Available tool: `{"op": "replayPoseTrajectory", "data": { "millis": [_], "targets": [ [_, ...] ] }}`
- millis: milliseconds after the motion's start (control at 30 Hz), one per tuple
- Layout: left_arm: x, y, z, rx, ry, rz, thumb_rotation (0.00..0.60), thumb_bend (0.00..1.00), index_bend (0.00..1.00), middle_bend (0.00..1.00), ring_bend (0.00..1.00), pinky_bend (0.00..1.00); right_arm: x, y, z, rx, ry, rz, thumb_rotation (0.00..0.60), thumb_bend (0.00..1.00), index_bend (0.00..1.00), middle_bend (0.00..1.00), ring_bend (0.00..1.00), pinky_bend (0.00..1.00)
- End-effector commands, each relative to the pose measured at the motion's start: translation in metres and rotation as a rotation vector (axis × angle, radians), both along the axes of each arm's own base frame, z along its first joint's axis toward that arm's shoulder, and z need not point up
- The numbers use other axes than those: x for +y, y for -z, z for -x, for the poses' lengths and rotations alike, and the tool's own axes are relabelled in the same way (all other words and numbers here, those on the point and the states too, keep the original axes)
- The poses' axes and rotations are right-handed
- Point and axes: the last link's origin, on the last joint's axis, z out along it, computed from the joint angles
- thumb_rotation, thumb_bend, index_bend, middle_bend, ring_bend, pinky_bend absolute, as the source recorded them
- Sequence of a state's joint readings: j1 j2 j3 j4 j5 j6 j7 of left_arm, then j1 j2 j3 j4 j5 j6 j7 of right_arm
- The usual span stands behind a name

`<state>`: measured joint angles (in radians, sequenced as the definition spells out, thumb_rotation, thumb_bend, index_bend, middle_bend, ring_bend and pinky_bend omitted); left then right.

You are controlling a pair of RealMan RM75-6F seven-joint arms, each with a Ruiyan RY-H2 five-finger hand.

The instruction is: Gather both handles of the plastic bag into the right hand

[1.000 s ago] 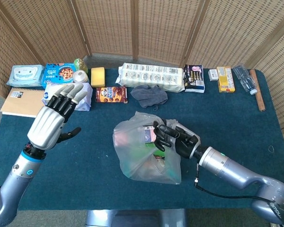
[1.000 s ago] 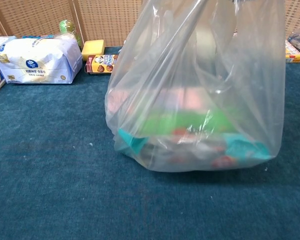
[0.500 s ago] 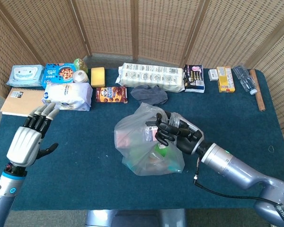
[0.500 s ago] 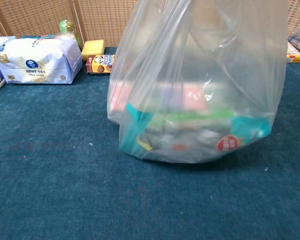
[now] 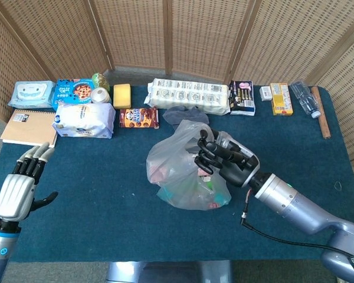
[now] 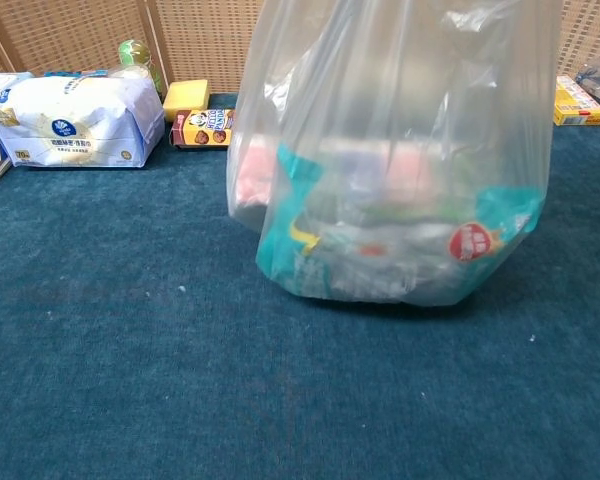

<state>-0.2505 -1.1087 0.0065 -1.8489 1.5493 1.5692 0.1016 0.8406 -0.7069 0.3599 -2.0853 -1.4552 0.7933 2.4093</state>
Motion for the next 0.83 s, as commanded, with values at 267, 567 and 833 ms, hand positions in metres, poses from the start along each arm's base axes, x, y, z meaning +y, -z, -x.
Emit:
{"op": "replayPoseTrajectory", "data": {
  "millis": [267,567,833],
  "targets": [
    [-0.007,0.005,0.008,-0.012,-0.036,0.012,0.600,0.00,0.00,0.02,0.00,0.08,-0.004,-0.014,0.001,-0.076,0.008,0.019,0.600,0.28,0.54,0.75,0.89,0.77],
    [-0.006,0.007,0.008,-0.025,-0.038,0.011,0.600,0.00,0.00,0.02,0.00,0.08,-0.005,-0.019,0.003,-0.080,0.010,0.025,0.600,0.28,0.54,0.75,0.89,0.77],
    [-0.007,0.008,0.010,-0.036,-0.044,0.013,0.600,0.00,0.00,0.02,0.00,0.08,-0.006,-0.020,0.005,-0.080,0.013,0.027,0.599,0.28,0.54,0.75,0.89,0.77]
  ]
}}
